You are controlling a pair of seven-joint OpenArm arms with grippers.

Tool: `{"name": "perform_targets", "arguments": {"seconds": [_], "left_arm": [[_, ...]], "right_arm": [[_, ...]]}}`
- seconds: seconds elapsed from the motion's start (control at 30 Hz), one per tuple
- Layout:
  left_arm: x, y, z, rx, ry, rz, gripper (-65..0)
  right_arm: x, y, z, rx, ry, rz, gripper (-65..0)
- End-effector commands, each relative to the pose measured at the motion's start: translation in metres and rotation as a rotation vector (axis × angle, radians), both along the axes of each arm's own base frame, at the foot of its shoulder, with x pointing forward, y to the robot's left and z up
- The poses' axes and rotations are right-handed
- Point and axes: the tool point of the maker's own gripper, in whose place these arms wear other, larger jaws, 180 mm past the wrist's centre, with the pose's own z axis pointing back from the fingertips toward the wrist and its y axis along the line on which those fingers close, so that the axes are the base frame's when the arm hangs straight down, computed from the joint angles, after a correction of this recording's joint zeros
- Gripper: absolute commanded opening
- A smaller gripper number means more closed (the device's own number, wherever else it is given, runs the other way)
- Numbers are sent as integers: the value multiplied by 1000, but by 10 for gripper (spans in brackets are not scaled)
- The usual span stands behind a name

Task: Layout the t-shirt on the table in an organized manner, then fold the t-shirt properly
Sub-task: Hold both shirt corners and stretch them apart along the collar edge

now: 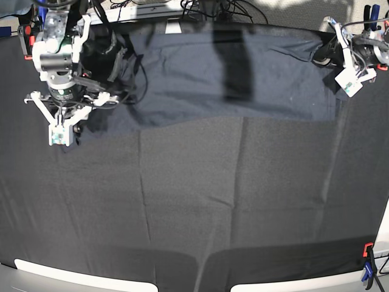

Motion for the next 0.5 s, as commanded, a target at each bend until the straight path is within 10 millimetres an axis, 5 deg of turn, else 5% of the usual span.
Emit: {"name": "perform_targets", "arguments": {"seconds": [0.0, 0.13, 0.33, 0.47], "left_arm": [[6, 0, 8, -8, -31, -10, -650], [6, 0, 8, -8, -31, -10, -650], [6, 0, 8, -8, -31, -10, -650], [6, 0, 8, -8, -31, -10, -650]], "right_arm": [[5, -4, 11, -19, -46, -2, -650], [2, -23, 2, -58, -33, -93, -650], [-12, -34, -41, -56, 109, -138, -650], [-12, -35, -43, -56, 109, -137, -650]]}}
